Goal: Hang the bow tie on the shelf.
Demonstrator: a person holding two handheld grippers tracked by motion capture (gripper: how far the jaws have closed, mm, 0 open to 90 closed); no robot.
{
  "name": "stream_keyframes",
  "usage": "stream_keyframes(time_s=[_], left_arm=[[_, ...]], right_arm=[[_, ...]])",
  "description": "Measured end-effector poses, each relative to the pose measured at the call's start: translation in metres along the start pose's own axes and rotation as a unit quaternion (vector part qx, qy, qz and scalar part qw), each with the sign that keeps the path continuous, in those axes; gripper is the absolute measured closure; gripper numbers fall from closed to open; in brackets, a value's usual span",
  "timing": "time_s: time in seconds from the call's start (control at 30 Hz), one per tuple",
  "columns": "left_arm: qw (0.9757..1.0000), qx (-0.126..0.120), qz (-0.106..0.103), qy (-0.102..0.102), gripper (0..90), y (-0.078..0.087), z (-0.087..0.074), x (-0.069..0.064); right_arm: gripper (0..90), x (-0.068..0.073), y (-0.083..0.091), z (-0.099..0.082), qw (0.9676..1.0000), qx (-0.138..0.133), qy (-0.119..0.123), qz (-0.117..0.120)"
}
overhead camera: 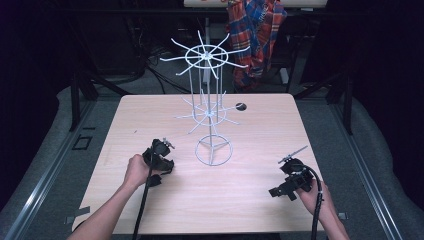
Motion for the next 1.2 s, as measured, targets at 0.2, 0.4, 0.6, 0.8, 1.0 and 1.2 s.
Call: stream_keyframes(time_s=[0.2, 0.4, 0.6, 0.8, 1.0, 1.2], left_arm=[[0.9994, -0.031, -0.014, 0.012, 78.3, 0.01, 0.004, 0.004], [0.9951, -0.081, -0.045, 0.036, 78.4, 0.024, 0.008, 0.012], [0.9908, -0.118, -0.042, 0.051, 79.6, 0.038, 0.009, 0.021], [0.9872, -0.144, -0.04, 0.055, 80.7, 0.049, 0.01, 0.022], [0.984, -0.165, -0.038, 0.055, 82.0, 0.06, 0.012, 0.022], [0.9799, -0.186, -0.04, 0.061, 82.4, 0.068, 0.013, 0.025]], right_arm=[[15.1, 0.0, 0.0, 0.0, 1.0, -0.003, -0.002, -0.002], [15.0, 0.0, 0.0, 0.0, 1.0, -0.003, -0.001, 0.0], [15.0, 0.0, 0.0, 0.0, 1.0, 0.0, -0.001, 0.0], [15.1, 0.0, -0.001, -0.001, 1.0, 0.003, -0.003, -0.002], [15.1, -0.001, -0.001, -0.002, 1.0, 0.007, -0.002, -0.001], [15.1, 0.0, -0.002, -0.001, 1.0, 0.003, -0.004, 0.002]])
Point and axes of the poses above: each handheld gripper's, and its own axes: y roughly backward along the jaws, z roughly out of its top, x roughly to its left, the point moved 9 cm from there along -y, roughly forward along the jaws, and after that the axes turned 8 degrees about y, right-handed, at the moved point
